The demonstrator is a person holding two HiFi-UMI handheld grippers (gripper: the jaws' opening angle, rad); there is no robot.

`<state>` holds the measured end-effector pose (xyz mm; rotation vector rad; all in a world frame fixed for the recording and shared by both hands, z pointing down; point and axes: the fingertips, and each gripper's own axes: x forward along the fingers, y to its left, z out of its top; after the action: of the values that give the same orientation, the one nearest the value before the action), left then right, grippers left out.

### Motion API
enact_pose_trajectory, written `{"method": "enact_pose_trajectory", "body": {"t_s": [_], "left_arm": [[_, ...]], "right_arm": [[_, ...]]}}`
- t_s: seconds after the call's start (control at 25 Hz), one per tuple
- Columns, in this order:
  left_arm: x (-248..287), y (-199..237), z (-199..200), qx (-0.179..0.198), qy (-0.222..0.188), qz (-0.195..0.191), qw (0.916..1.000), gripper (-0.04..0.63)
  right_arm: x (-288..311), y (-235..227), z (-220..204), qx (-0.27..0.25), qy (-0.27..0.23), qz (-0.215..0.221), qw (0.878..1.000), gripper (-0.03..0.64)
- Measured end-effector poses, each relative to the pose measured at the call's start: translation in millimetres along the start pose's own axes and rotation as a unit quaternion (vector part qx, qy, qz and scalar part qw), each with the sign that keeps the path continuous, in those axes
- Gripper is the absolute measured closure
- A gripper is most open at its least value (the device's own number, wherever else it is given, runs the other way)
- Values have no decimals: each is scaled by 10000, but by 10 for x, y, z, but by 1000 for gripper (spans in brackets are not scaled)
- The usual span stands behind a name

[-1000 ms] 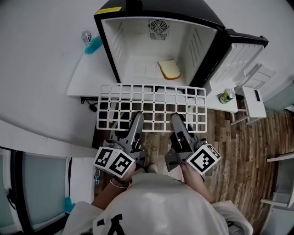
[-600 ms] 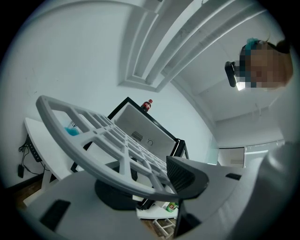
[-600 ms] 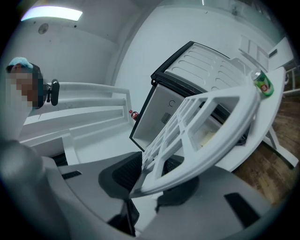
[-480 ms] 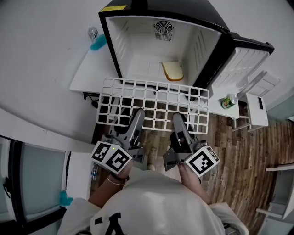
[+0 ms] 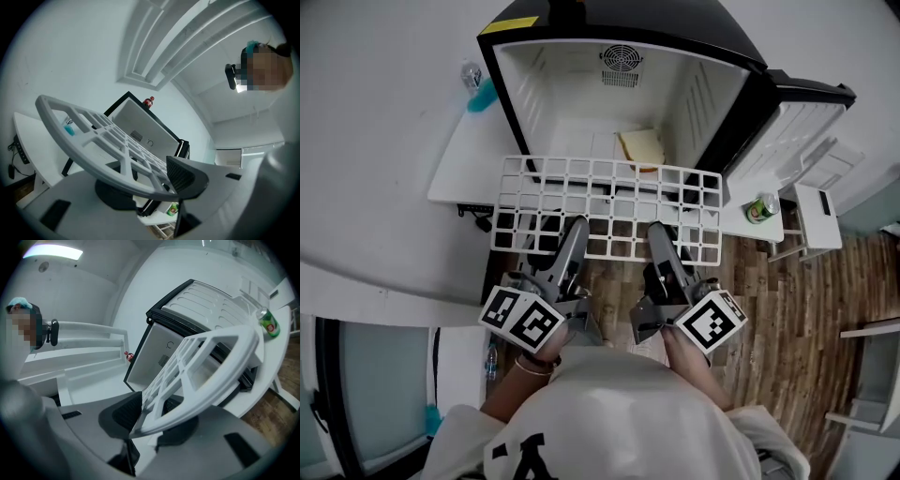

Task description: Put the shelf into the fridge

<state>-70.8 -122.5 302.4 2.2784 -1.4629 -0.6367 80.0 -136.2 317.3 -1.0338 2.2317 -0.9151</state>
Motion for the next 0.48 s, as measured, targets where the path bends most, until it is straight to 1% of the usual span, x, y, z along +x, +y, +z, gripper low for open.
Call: {"method": "enact_pose_trajectory", "body": {"t_s": [0.2,0.36,0.48], "left_arm": [[273,160,-19,-131,106,-168,9997,410],[427,331,37,-179,163,-209,9995,410],[558,406,62,-229,186,-266,9992,410]], "right_arm": [[210,-116,77,-81,-65,-118,9999,502],[423,-170,72,-73,-97,-162,9998,503],[570,-168,115,-139,-144,-55,9998,502]]}}
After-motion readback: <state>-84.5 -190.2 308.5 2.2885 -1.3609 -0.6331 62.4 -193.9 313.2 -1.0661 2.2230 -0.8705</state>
